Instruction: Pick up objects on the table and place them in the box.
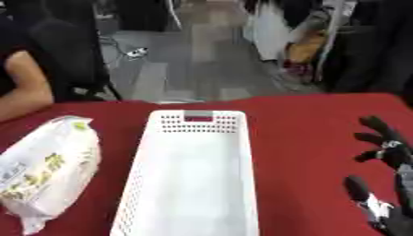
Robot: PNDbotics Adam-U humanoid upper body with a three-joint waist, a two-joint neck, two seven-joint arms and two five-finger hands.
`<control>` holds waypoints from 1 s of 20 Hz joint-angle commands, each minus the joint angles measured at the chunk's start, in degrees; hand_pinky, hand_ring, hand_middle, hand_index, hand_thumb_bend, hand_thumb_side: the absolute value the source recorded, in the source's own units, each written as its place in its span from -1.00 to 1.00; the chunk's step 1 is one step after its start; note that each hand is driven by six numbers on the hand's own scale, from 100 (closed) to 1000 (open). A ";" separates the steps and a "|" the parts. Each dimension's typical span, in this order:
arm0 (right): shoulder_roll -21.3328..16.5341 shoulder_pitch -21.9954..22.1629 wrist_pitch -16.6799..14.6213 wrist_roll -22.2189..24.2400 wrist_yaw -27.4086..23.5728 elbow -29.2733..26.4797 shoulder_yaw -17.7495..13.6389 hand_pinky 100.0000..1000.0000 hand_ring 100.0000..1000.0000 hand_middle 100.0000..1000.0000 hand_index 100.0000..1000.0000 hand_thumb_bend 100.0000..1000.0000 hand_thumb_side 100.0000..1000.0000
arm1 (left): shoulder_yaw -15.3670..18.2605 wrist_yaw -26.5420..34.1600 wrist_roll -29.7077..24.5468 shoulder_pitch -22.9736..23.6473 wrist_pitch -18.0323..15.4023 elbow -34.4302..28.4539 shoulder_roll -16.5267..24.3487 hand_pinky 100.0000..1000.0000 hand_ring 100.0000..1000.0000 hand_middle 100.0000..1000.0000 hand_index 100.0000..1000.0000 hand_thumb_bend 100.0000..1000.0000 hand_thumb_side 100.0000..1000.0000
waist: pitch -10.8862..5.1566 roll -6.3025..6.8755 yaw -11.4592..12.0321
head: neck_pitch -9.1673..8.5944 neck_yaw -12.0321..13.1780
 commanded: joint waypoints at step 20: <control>-0.60 -0.56 -0.13 0.21 -0.29 -0.46 -0.25 0.02 0.55 0.75 1.00 0.19 0.78 | -1.74 -1.40 -4.49 -0.08 1.32 -1.14 0.78 0.71 0.68 1.00 0.72 0.94 0.56 | -0.81 0.04 -0.27 | 5.51 -1.72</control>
